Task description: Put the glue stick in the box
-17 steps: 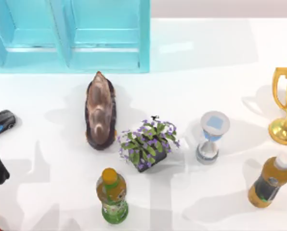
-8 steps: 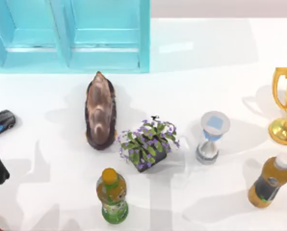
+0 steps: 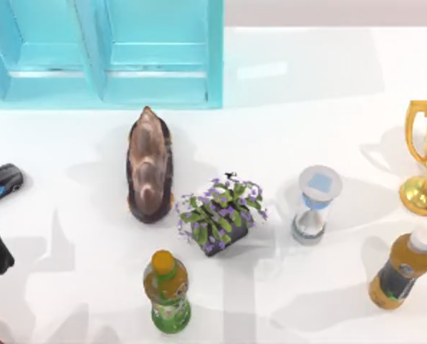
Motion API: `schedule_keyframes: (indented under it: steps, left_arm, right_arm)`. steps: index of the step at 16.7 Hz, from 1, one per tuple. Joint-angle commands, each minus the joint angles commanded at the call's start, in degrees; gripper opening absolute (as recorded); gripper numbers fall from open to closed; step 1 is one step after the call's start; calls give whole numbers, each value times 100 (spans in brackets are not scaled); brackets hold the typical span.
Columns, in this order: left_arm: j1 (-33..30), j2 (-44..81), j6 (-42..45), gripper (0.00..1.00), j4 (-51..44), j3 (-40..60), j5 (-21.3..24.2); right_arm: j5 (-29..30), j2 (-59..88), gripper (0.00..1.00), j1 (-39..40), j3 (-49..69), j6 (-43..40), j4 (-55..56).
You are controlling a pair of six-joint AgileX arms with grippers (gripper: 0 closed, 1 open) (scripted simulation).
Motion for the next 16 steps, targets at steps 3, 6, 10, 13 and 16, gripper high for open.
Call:
schedule_keyframes:
  steps: [3, 6, 10, 13, 16]
  left_arm:
    - [0, 0, 0, 100, 0, 0, 0]
    - [0, 0, 0, 100, 0, 0, 0]
    - [0, 0, 0, 100, 0, 0, 0]
    - [0, 0, 0, 100, 0, 0, 0]
    - [0, 0, 0, 100, 0, 0, 0]
  right_arm:
    - [0, 0, 45, 0, 0, 0, 0]
    - [0, 0, 68, 0, 0, 0, 0]
    - [0, 0, 98, 0, 0, 0, 0]
    - [0, 0, 100, 0, 0, 0, 0]
    - [0, 0, 100, 0, 0, 0, 0]
